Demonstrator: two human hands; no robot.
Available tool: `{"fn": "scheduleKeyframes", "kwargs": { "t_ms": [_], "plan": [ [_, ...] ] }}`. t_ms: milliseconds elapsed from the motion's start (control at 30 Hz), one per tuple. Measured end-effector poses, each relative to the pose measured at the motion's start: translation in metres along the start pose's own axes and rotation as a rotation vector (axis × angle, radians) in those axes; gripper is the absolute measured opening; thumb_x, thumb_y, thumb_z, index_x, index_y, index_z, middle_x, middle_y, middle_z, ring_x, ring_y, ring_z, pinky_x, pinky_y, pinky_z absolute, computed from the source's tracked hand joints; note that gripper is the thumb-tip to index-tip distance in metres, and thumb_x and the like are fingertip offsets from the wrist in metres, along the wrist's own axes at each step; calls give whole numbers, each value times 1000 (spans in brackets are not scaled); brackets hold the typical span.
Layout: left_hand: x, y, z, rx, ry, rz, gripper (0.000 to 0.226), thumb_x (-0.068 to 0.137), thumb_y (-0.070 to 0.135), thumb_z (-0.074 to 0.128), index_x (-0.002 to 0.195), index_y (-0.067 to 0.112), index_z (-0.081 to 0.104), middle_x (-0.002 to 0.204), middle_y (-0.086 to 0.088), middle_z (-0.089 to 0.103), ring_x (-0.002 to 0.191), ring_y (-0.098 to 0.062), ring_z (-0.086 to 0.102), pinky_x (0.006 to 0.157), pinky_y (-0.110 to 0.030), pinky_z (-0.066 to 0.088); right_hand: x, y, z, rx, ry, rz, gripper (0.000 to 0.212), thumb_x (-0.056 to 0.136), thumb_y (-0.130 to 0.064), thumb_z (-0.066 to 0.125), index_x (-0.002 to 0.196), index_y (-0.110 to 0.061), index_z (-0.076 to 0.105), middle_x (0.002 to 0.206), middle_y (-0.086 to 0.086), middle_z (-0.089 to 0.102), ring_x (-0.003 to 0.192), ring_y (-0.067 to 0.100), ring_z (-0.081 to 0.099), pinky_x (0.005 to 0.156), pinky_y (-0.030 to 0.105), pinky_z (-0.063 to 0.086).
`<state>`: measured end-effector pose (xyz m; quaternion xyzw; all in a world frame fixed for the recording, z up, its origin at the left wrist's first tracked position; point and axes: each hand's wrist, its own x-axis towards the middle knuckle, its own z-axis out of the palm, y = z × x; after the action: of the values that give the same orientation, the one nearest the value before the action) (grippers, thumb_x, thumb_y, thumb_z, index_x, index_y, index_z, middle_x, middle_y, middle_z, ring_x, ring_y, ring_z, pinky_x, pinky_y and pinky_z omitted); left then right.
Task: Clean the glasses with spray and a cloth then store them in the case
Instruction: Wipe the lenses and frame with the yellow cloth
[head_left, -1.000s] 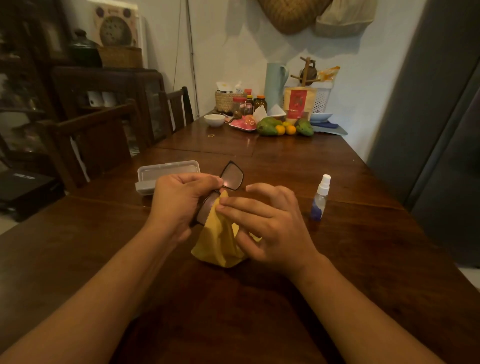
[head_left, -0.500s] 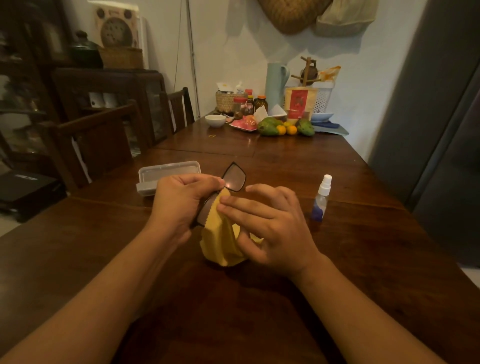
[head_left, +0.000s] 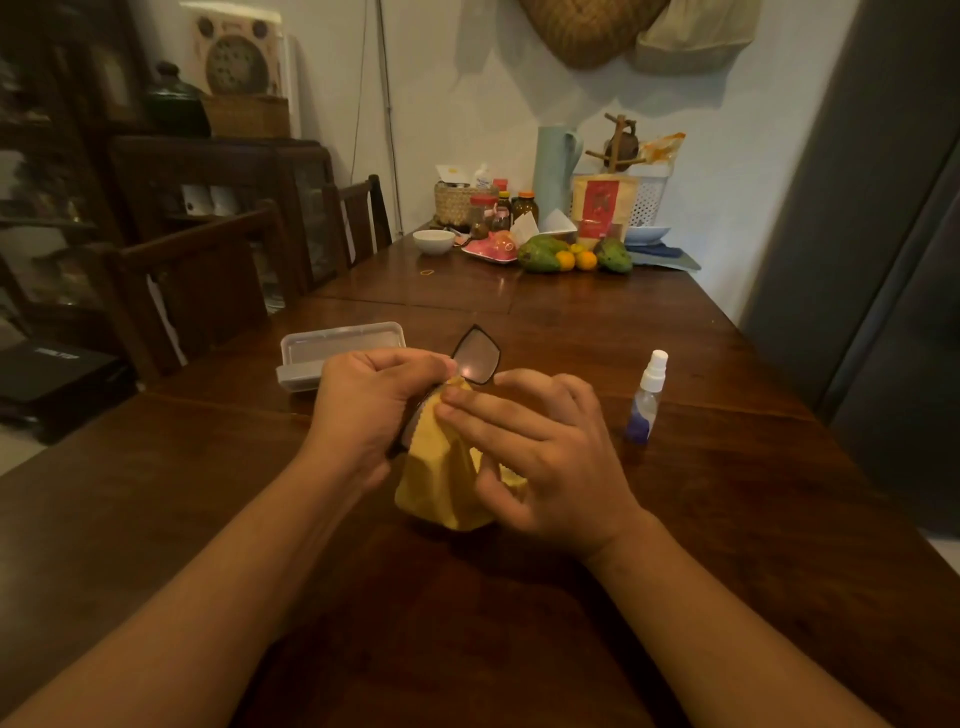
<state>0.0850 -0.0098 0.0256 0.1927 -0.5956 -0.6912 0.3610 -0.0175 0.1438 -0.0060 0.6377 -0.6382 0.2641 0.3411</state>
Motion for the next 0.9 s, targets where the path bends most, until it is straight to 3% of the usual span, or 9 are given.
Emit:
{"fn": "scheduleKeyframes", "kwargs": {
  "t_ms": [233, 400, 600, 767, 900],
  "plan": [
    [-1, 3, 0, -32, -5, -9, 9, 75, 7, 77, 78, -2, 75, 74, -21, 72, 60, -24, 66, 54, -30, 54, 3, -6, -2, 84, -34, -146, 43, 87, -30, 56, 129, -26, 67, 137, -11, 60, 124, 20, 50, 91, 41, 37],
    [-4, 5, 1, -15, -10, -1, 10, 78, 7, 75, 76, -3, 75, 73, -20, 71, 59, -25, 64, 52, -30, 52, -2, 5, -6, 40, 32, -55, 39, 85, -29, 59, 122, -27, 71, 128, -13, 66, 120, 22, 53, 87, 45, 40],
    [-3, 5, 0, -11, 11, -1, 4, 76, 6, 77, 74, 2, 77, 70, -17, 73, 60, -24, 67, 55, -31, 54, 1, -1, 0, 52, -23, -77, 48, 87, -30, 58, 135, -25, 61, 141, -10, 57, 126, 20, 48, 90, 43, 39],
    [-4, 5, 2, -16, -7, 5, 8, 78, 5, 74, 74, -2, 75, 71, -19, 72, 55, -23, 65, 50, -28, 52, -3, 5, -4, 96, 27, -91, 40, 84, -27, 58, 122, -24, 71, 124, -9, 68, 118, 20, 52, 88, 42, 39],
    [-4, 5, 1, -11, -11, 10, 8, 78, 7, 75, 75, -1, 75, 72, -19, 72, 56, -24, 65, 51, -29, 52, -3, 4, -4, 91, 45, -80, 40, 84, -26, 58, 122, -24, 71, 124, -9, 68, 117, 20, 53, 86, 43, 40]
  ]
}}
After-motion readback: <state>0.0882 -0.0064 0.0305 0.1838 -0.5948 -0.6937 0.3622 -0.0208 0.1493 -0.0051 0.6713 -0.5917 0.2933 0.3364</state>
